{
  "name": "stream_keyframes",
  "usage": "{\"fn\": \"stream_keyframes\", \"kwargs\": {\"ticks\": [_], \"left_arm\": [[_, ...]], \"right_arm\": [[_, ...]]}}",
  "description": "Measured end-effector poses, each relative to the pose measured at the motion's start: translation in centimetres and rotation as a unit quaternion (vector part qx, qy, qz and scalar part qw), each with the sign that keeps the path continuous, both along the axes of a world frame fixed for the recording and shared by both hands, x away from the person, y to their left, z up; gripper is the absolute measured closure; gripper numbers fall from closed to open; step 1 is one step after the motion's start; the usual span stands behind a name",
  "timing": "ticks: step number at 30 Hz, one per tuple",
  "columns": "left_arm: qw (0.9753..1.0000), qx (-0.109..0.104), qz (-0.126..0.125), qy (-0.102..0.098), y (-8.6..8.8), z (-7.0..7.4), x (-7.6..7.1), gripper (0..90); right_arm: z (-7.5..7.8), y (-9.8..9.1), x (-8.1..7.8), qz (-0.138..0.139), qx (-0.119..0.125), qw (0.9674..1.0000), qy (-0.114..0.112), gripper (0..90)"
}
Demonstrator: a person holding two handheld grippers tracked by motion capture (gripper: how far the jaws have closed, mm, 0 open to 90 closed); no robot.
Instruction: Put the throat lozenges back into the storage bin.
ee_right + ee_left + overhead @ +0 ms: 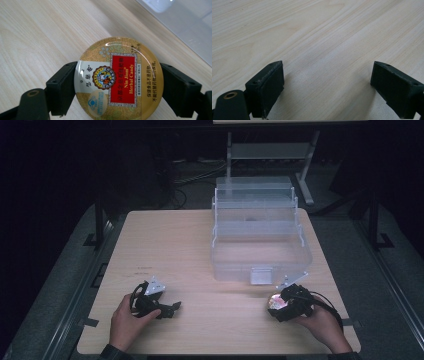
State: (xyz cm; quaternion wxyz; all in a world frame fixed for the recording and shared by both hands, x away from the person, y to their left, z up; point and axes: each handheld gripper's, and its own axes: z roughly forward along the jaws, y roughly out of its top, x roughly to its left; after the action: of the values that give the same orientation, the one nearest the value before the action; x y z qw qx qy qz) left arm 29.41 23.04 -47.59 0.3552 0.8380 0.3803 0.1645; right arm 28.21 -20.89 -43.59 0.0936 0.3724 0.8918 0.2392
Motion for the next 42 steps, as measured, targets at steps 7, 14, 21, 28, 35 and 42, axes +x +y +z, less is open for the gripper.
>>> {"fn": "stream_keyframes", "kwargs": {"ticks": [7, 14, 21, 28, 35, 42], "left_arm": [[1.0000, 0.000, 0.000, 0.000, 0.0, 0.0, 0.0, 10.8], [1.0000, 0.000, 0.000, 0.000, 0.0, 0.0, 0.0, 10.8], [1.0000, 0.000, 0.000, 0.000, 0.0, 0.0, 0.0, 10.8], [1.0000, 0.000, 0.000, 0.000, 0.0, 0.0, 0.0, 10.8], [1.0000, 0.000, 0.000, 0.000, 0.0, 0.0, 0.0, 10.8], [1.0000, 0.000, 0.000, 0.000, 0.0, 0.0, 0.0, 10.8]], "right_arm": [[0.1, -0.6, 0.1, -0.006, -0.001, 1.0000, -0.001, 19.6], [0.1, -1.3, 0.1, -0.016, -0.004, 0.9999, -0.002, 19.5], [0.3, -2.4, 0.2, -0.031, -0.004, 0.9995, -0.005, 19.6], [0.5, -3.3, 0.4, -0.042, -0.001, 0.9991, -0.006, 19.6], [0.4, -4.4, 0.5, -0.060, 0.001, 0.9982, -0.006, 19.6], [0.7, -5.6, 0.5, -0.076, 0.004, 0.9970, -0.006, 19.6]]}}
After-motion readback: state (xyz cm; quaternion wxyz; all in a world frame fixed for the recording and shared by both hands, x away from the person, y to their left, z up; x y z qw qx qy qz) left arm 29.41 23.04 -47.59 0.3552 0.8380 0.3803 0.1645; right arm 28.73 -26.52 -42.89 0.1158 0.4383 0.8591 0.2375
